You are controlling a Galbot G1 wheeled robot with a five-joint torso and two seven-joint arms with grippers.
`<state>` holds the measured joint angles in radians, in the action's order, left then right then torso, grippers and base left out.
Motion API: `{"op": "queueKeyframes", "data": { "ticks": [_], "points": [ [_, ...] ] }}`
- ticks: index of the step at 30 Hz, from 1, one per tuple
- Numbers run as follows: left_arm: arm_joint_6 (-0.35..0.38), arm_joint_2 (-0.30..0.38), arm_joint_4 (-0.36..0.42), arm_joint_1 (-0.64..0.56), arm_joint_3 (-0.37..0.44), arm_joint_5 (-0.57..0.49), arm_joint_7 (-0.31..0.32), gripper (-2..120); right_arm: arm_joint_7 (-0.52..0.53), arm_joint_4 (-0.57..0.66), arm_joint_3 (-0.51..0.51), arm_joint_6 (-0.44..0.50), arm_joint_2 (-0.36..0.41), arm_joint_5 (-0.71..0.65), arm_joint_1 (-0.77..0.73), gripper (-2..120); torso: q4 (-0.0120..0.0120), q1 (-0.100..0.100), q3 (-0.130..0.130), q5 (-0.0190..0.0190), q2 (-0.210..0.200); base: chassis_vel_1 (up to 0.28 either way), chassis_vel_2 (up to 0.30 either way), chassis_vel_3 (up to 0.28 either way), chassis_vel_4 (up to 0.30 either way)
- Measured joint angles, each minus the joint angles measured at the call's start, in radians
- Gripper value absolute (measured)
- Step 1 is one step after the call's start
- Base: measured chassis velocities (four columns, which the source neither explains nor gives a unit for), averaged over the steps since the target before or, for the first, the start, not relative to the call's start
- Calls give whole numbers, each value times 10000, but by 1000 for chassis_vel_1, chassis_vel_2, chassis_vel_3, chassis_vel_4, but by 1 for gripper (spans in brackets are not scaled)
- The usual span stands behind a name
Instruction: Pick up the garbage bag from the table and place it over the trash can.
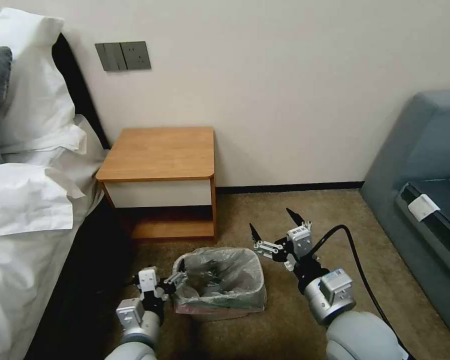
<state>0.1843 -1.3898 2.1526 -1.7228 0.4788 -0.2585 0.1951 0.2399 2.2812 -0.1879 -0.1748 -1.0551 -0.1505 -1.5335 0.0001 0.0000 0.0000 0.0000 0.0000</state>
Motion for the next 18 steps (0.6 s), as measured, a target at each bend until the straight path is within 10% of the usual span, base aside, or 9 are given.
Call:
{"op": "queueKeyframes", "data": {
  "ticks": [18],
  "points": [
    [-2482,-354,746,-1347,1809,370,-2293,100,-1909,-1612,-3085,4037,-2165,356,-3085,100,-2,0,-1,-1,0,0,0,0,0]
  ]
}}
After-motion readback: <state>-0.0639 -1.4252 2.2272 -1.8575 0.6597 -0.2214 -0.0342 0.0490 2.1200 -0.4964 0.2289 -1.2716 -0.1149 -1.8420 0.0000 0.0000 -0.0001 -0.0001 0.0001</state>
